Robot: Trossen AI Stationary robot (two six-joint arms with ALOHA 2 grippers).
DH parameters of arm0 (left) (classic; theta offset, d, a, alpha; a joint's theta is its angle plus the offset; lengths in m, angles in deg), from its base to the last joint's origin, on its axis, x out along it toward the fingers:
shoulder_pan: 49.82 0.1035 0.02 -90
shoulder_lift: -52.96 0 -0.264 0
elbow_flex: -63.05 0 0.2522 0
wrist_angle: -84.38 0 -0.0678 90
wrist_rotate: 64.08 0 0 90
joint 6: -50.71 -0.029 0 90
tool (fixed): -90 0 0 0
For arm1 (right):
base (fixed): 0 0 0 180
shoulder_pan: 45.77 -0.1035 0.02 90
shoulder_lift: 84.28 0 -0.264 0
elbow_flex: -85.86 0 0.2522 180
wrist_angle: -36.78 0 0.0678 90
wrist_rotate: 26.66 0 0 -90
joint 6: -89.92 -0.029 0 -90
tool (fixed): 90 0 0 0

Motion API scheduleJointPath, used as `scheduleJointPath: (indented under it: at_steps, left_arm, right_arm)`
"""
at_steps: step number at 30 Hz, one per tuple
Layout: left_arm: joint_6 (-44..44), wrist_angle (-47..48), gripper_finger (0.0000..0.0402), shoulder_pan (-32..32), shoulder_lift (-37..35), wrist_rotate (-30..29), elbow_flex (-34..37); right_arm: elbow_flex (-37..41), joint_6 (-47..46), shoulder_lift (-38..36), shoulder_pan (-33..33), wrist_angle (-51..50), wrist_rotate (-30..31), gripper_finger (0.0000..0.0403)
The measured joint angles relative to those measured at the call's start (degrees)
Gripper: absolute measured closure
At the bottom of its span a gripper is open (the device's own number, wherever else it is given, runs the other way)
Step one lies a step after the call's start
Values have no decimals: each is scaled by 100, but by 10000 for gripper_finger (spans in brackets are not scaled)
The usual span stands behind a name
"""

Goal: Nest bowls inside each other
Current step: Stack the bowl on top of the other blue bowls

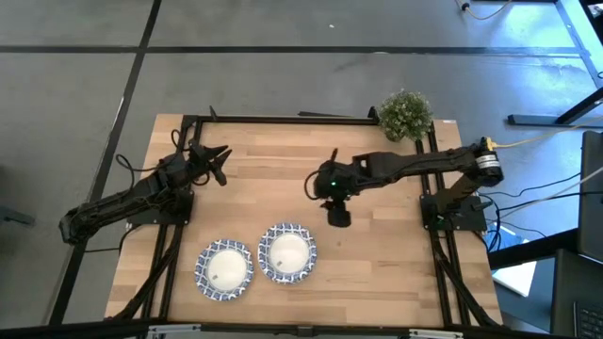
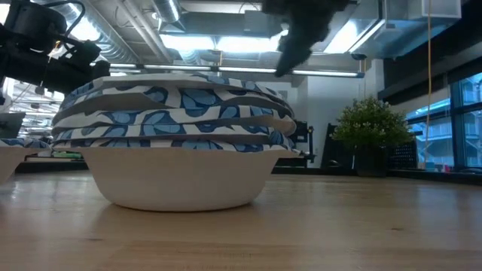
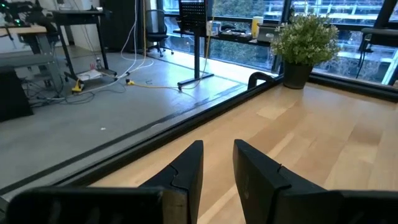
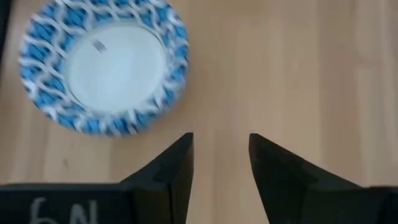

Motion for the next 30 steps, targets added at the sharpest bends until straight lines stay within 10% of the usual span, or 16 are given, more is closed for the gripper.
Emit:
scheduleJointPath:
  at_steps: [10,30]
  left_arm:
    - [66,-5,319,-15,0,46,0]
    - [753,-29,319,-153,0,1362,0]
  right_arm:
    - [483,-143,-1246,34,-790,645,248]
    - [4962,-1378,-4115,33,3580,600,248]
